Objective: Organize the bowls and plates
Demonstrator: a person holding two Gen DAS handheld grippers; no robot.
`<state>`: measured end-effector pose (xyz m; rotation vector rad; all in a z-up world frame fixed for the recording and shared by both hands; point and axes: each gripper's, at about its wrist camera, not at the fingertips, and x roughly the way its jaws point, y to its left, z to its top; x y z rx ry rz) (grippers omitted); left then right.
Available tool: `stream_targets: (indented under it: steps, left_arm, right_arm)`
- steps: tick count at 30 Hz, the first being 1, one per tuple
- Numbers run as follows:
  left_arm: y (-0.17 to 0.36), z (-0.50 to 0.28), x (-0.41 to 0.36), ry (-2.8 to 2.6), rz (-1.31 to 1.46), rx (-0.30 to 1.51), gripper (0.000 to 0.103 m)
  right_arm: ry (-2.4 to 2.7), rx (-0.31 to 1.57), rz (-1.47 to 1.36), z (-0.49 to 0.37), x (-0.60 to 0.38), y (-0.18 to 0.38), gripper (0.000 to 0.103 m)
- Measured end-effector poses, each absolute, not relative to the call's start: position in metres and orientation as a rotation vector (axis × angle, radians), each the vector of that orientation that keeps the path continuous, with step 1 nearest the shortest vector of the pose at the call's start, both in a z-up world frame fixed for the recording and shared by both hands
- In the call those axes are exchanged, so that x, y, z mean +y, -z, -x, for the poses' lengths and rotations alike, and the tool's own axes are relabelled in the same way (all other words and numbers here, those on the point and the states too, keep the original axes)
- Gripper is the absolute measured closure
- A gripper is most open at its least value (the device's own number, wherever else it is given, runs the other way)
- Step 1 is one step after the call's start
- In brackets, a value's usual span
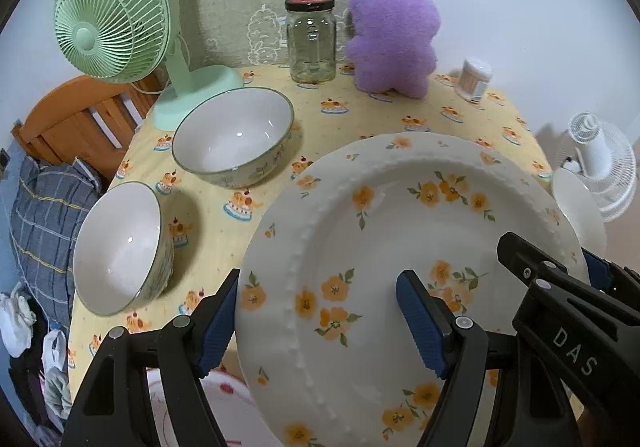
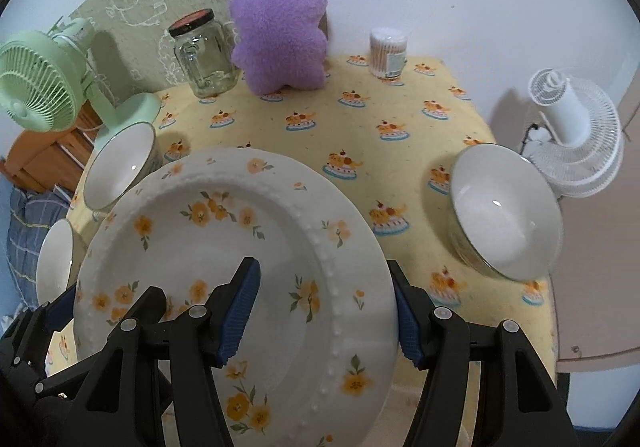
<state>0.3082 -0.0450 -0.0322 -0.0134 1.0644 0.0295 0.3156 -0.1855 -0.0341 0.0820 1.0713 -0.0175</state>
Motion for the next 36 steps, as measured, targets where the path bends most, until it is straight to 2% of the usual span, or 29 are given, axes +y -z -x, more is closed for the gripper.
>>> stream_targets:
  steps: [15,36]
  left_arm:
    - [0.012,-0.238,-0.054,0.129,-0.055,1.028,0.027]
    - [0.052,-0.186,-0.104,0.117,-0.041,1.126,0.027]
  right_arm:
    - [0.167,1.05,-0.124,-0.222,-0.191,0.006,0.037]
    - [0.163,1.143,-0.15,-0.171,-0.243,0.051,0.037]
